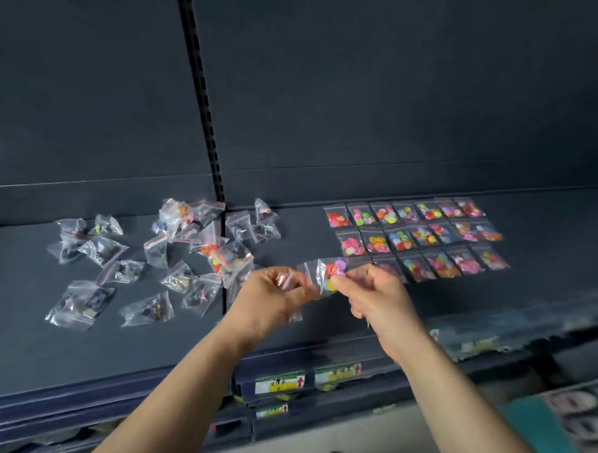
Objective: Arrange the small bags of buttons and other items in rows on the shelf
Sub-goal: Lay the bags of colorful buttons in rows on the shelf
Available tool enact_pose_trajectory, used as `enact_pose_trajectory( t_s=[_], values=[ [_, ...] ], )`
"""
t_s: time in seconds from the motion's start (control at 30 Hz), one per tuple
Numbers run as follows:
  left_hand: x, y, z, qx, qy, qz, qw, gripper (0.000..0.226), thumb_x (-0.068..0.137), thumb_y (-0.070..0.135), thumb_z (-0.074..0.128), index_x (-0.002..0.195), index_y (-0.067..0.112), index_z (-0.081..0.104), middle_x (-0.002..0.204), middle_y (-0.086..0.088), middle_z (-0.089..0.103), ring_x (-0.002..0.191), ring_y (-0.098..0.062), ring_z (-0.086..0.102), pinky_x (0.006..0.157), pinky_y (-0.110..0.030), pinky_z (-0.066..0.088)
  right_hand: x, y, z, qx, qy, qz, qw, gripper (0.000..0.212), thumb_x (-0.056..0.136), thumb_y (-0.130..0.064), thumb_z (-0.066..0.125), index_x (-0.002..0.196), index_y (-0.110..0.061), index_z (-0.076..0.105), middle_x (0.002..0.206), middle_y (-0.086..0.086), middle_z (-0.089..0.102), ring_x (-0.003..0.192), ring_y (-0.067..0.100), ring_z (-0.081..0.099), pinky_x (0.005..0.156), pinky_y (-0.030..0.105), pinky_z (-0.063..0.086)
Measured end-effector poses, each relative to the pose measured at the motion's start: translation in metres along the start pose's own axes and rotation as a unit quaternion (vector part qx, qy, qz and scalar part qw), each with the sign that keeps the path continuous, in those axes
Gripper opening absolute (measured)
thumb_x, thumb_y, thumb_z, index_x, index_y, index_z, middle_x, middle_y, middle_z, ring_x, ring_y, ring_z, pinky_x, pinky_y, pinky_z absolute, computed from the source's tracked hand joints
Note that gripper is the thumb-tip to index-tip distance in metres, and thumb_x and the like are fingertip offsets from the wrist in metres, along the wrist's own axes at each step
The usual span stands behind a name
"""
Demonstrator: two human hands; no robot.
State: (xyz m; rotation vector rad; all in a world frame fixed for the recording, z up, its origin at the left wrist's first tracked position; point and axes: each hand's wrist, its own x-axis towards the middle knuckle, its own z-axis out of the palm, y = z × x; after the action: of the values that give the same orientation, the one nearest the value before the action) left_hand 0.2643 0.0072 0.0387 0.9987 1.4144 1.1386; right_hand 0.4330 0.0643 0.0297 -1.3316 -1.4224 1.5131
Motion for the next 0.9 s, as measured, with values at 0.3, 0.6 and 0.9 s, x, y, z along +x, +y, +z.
enact_pose_trajectory(
  t_s=[0.3,0.6,0.9],
  values=[
    [0.023,0.013,0.094,0.032,-0.054,0.048,0.997,0.013,0.092,0.015,0.060,0.082,0.008,0.063,0.050,0.012,0.052,0.041,-0.003,0.037,0.042,-0.015,0.033,-0.022,0.004,-0.118,-0.009,-0.052,0.028,0.998,0.033,0.068,-0.040,0.079,0.095,-0.024,0.072,0.078,-0.012,0.070,0.057,-0.002,0.052,0.052,0.020,0.035],
    [0.060,0.021,0.236,0.023,-0.036,0.025,0.999,0.028,0.080,0.033,0.073,0.087,0.007,0.066,0.067,0.000,0.061,0.049,-0.009,0.041,0.046,-0.019,0.039,0.005,0.023,-0.244,0.051,0.012,0.029,0.998,0.010,0.077,-0.020,0.077,0.079,-0.011,0.072,0.059,-0.006,0.048,0.048,0.003,0.037,0.046,0.021,0.026],
    [0.097,0.013,0.316,0.050,-0.025,-0.028,0.998,0.013,0.084,0.017,0.071,0.073,0.013,0.065,0.052,0.006,0.051,0.045,-0.008,0.040,0.043,-0.020,0.038,0.036,0.044,-0.328,0.043,0.014,0.062,0.997,0.010,0.078,-0.025,0.077,0.082,-0.017,0.075,0.058,-0.009,0.047,0.047,0.006,0.037,0.049,0.024,0.032]
  ],
)
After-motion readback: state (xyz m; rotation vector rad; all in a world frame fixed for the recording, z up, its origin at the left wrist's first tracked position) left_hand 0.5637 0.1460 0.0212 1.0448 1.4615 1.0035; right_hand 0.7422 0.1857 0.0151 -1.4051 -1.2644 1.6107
